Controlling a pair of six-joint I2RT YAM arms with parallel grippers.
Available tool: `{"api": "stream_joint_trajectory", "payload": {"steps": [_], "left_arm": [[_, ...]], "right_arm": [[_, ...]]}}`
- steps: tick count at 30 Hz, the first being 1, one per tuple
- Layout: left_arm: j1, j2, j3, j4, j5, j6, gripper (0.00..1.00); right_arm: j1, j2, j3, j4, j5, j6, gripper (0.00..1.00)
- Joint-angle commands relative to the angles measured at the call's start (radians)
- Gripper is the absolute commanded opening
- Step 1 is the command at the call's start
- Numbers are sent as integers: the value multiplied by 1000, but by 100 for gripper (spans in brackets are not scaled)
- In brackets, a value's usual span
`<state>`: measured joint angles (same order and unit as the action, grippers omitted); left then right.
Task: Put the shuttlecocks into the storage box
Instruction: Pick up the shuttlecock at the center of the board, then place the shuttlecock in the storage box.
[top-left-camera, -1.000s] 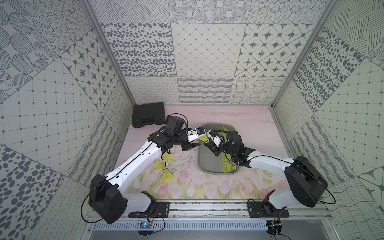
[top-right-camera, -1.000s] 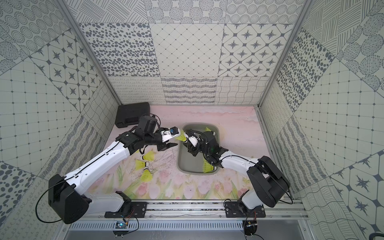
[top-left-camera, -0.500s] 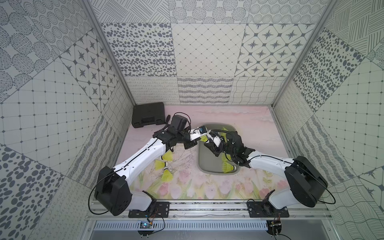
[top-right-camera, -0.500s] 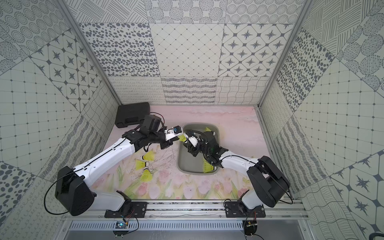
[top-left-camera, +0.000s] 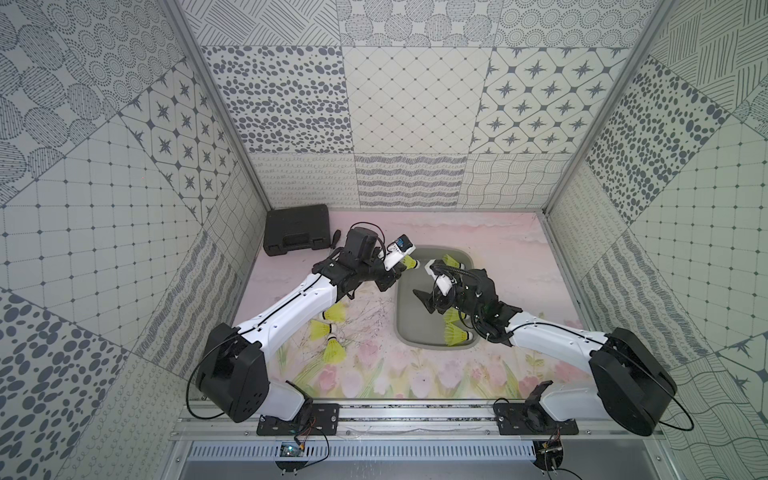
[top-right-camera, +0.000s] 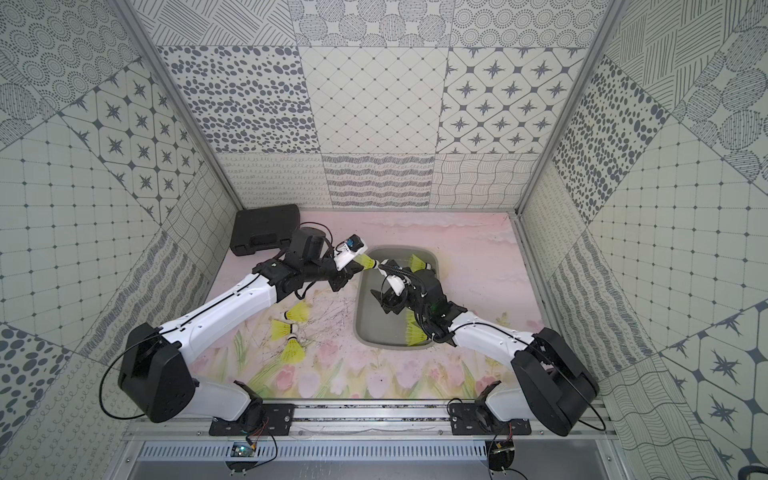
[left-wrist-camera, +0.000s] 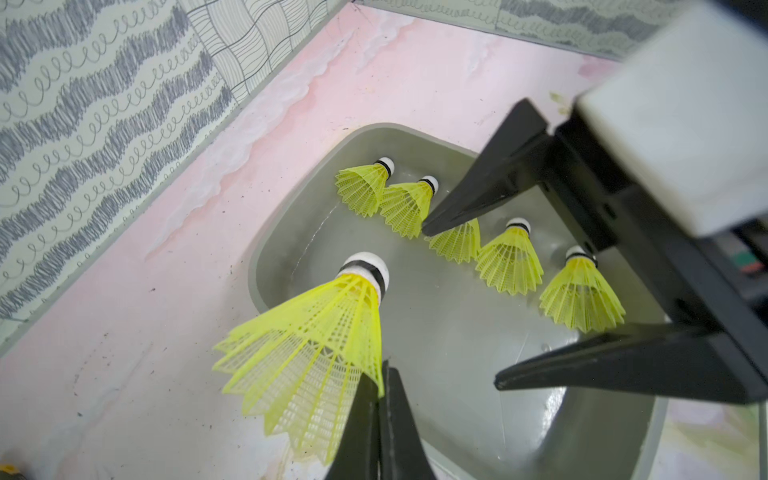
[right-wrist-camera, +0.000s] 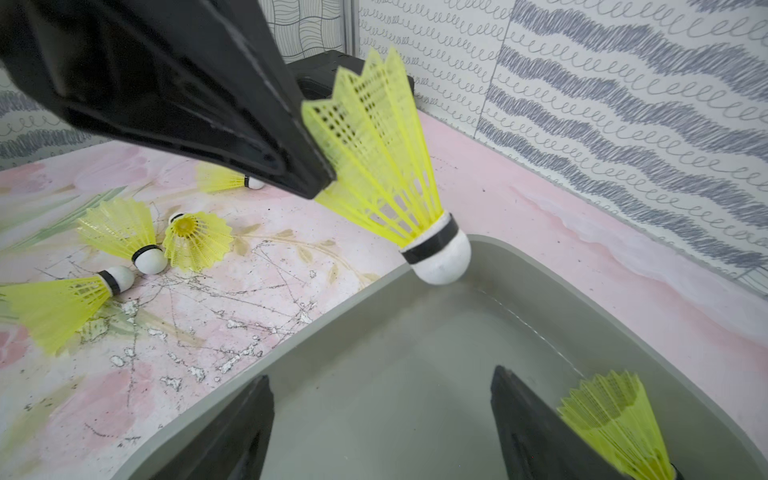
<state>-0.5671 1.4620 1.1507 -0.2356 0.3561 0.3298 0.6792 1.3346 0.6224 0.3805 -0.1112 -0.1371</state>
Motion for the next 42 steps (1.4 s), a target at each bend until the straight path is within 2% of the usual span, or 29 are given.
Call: {"api": "stream_joint_trajectory", "payload": {"steps": [1, 7, 12, 23, 30, 42], "left_arm": [[3, 70, 67, 107, -65, -453, 0], [9, 209, 194, 23, -19, -688, 0], [19, 321, 268, 0, 67, -796, 0], [23, 505, 405, -85, 184, -772, 0], [26, 607, 482, -132, 187, -763, 0], [45, 703, 545, -173, 241, -731, 0]], "right_arm": [[2, -71, -36, 67, 115, 7, 87], [2, -178, -62, 2, 214, 16, 88], [-6, -261, -76, -43, 282, 31, 88], [-46, -387, -133, -132, 319, 84, 89], [-54, -408, -135, -164, 327, 93, 89], [-62, -422, -143, -176, 326, 100, 89]]}}
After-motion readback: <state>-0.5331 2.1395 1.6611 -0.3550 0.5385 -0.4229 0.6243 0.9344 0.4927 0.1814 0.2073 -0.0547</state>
